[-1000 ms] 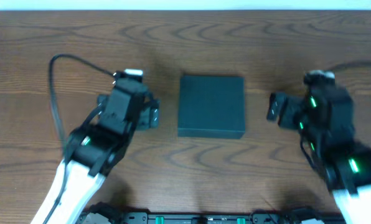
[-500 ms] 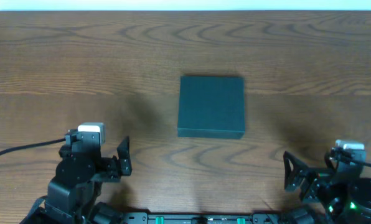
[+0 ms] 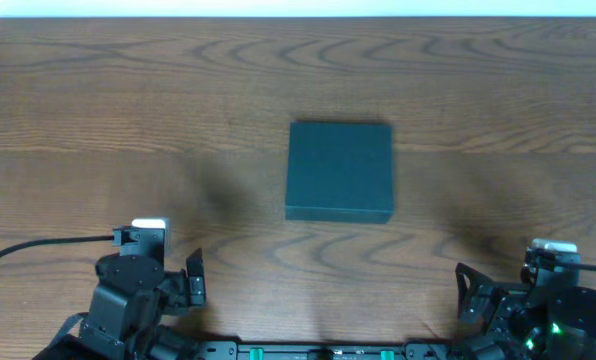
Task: Pack container
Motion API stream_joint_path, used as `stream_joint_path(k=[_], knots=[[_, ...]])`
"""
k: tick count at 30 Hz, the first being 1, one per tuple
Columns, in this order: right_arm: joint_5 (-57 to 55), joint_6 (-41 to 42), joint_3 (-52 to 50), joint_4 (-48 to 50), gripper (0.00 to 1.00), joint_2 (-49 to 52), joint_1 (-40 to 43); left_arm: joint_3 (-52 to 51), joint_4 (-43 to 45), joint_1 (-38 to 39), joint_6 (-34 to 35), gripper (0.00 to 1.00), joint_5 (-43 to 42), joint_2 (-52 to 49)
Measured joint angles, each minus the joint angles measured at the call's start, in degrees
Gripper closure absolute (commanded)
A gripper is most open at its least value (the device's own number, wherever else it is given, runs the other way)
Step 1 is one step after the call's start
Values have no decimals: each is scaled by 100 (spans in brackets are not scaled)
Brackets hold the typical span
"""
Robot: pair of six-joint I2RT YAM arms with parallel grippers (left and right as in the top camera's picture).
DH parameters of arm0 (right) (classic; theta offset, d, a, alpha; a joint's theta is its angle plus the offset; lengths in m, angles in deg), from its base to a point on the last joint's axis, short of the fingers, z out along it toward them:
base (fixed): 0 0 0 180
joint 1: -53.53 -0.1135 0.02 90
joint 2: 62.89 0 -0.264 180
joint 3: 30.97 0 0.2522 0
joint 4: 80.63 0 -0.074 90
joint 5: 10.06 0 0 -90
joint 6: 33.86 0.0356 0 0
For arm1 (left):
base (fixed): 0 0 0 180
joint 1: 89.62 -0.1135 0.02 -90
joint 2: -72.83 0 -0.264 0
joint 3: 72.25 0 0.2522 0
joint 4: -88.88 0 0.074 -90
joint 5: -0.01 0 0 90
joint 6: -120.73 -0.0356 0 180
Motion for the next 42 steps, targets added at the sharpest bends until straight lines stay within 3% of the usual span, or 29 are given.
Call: stream_joint_path(k=[7,12,22,36,42], knots=[[46,15,-15,11,1,-101,127,0,-129,0,2,5,0,0],[98,-96,-339,793,1,-772,730,0,-138,0,2,5,2,0],[129,-1008,-2358,1491,1,-2358,1480,0,-138,0,2,5,0,0],[157,-1600,-3836,1635,1,-2415,1578,0,-138,0,2,5,0,0],[175,-1641,-3908,1657,1,-2415,1578,0,-140,0,2,4,0,0]])
